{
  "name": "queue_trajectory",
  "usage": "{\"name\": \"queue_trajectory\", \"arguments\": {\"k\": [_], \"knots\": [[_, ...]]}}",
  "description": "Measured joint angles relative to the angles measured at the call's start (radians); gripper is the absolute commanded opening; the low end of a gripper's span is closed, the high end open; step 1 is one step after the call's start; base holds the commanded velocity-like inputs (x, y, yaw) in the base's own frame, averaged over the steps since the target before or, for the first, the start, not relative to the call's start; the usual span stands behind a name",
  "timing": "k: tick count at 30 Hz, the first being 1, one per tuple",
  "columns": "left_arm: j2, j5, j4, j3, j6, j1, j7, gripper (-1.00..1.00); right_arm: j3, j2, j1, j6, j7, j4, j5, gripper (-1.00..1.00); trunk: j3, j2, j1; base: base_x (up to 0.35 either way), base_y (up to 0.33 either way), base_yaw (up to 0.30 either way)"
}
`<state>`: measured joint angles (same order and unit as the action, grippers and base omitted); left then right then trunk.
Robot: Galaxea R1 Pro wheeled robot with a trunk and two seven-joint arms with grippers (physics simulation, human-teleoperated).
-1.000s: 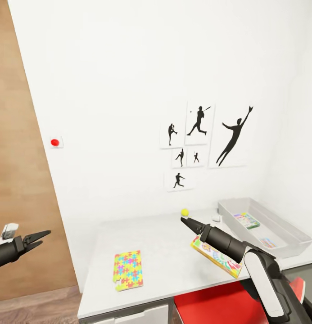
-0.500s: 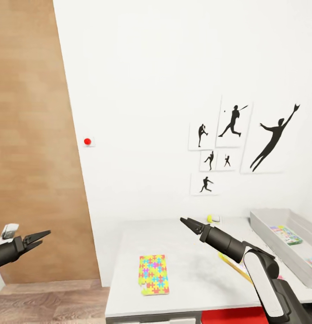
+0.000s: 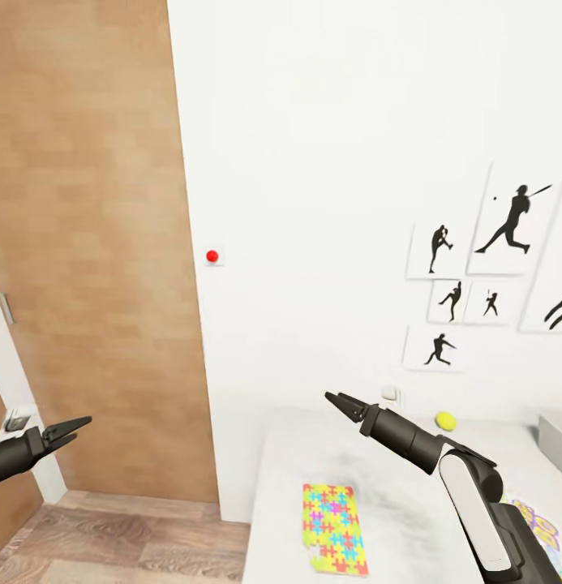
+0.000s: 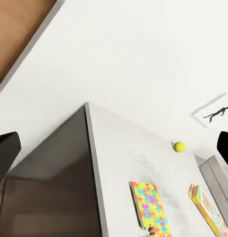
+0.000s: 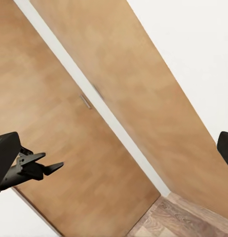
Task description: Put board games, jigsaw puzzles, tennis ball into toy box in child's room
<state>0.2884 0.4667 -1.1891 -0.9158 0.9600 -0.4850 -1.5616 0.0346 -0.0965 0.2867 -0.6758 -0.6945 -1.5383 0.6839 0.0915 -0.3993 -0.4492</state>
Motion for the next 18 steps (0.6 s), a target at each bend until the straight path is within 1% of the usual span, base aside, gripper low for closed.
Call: {"name": "queue_trajectory", "arguments": {"k": [4, 9, 14, 18], "knots": [[-0.001, 0.000, 0.000, 0.000, -0.012, 0.000, 0.000, 1.00, 0.002, 0.000, 0.000, 0.001, -0.001, 0.000, 0.000, 1.00, 0.000, 0.000, 0.000, 0.217, 0.063, 0.125], [-0.001, -0.001, 0.001, 0.000, -0.017, 0.000, 0.000, 1.00, 0.003, 0.000, 0.000, 0.002, 0.000, 0.002, 0.002, 1.00, 0.000, 0.000, 0.000, 0.199, 0.134, 0.029], [-0.002, -0.001, 0.001, 0.000, -0.022, 0.000, 0.000, 1.00, 0.003, 0.001, 0.000, 0.017, 0.008, 0.015, 0.002, 1.00, 0.000, 0.000, 0.000, 0.058, 0.048, 0.006], [-0.003, -0.001, 0.001, 0.000, -0.023, 0.000, 0.000, 1.00, 0.003, 0.000, 0.000, 0.025, 0.021, 0.020, 0.003, 1.00, 0.000, 0.000, 0.000, 0.014, 0.155, 0.001]]}}
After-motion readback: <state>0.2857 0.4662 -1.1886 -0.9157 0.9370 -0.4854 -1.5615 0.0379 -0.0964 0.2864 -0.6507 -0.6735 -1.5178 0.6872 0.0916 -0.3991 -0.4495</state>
